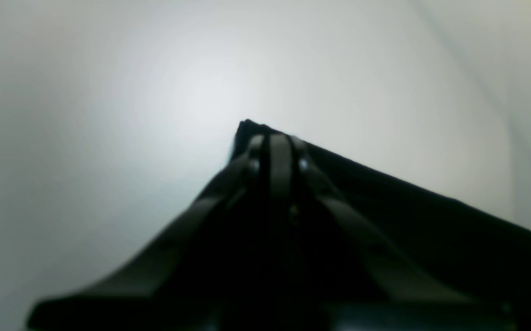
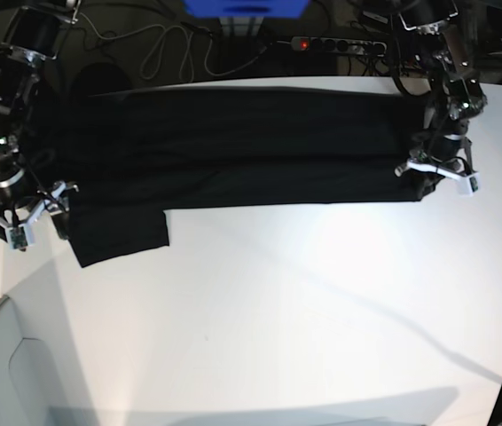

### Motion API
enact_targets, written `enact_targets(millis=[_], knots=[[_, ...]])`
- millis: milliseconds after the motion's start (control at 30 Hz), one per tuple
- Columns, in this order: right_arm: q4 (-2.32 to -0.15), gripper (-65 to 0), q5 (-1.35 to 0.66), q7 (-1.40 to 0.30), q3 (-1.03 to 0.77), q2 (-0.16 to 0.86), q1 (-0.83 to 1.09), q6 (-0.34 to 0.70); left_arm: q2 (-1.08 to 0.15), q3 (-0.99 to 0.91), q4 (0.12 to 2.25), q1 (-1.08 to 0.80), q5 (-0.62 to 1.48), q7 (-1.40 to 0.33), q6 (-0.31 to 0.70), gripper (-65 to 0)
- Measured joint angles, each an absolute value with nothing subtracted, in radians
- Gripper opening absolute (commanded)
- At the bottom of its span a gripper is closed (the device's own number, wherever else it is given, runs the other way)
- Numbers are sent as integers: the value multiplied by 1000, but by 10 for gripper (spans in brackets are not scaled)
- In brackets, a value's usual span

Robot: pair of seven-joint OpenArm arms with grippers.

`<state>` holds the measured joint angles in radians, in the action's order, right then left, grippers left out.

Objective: Fold the T-shirt properly
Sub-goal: 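Regrasp the folded edge with both grippers and lift it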

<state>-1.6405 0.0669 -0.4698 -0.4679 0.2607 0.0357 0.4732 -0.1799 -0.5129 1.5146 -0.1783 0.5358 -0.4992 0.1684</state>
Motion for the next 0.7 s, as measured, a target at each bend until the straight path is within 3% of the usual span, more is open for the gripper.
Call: enact_targets(millis=[133,333,700], knots=[[-1564,-162,57,-468,-468,261,-41,474,-179,-513,1554,-191,535,-503,165,-650],[-1299,-162,61,-661,-408,269,-235,481,-177,-512,1636,-224,536,-500,168,-650],[-1056,-162,59,-665,-296,277,-344,479,-177,-527,1662,-250,536,-502,166,-650]])
